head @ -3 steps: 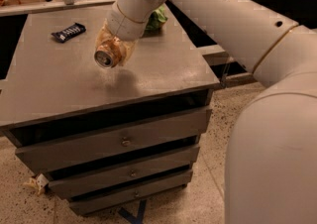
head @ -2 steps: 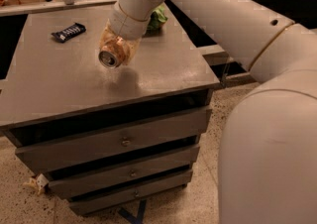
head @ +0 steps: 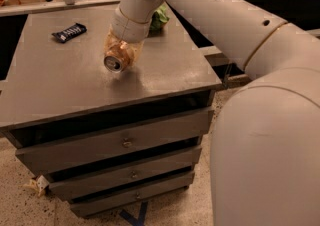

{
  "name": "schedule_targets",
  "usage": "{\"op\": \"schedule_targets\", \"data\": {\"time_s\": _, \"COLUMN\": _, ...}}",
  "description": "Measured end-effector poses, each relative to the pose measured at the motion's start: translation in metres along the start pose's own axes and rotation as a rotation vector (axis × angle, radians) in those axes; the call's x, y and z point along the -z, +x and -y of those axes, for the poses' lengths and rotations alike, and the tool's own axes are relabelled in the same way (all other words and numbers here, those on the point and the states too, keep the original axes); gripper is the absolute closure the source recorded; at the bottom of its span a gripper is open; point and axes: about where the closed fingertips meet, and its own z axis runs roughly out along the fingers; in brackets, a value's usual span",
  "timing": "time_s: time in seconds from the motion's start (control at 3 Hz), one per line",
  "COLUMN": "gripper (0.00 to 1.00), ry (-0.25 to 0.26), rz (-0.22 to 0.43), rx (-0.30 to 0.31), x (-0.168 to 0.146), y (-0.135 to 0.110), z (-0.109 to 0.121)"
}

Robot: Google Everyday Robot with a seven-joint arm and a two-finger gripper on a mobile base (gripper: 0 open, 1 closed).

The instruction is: Knock orange can over

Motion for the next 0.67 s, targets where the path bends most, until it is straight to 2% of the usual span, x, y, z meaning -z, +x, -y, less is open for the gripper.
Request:
{"op": "schedule_targets", "data": {"time_s": 0.33, "gripper": 1.0, "ry": -0.021, "rz": -0.002, "rx": 0.003, "x": -0.0035, "y": 0.0013, "z": -0.0038}}
{"op": "schedule_targets", "data": {"time_s": 0.67, "gripper": 0.84, "ry": -0.022, "rz": -0.005, "rx": -0.013, "x": -0.0052, "y": 0.0022, "z": -0.0057}}
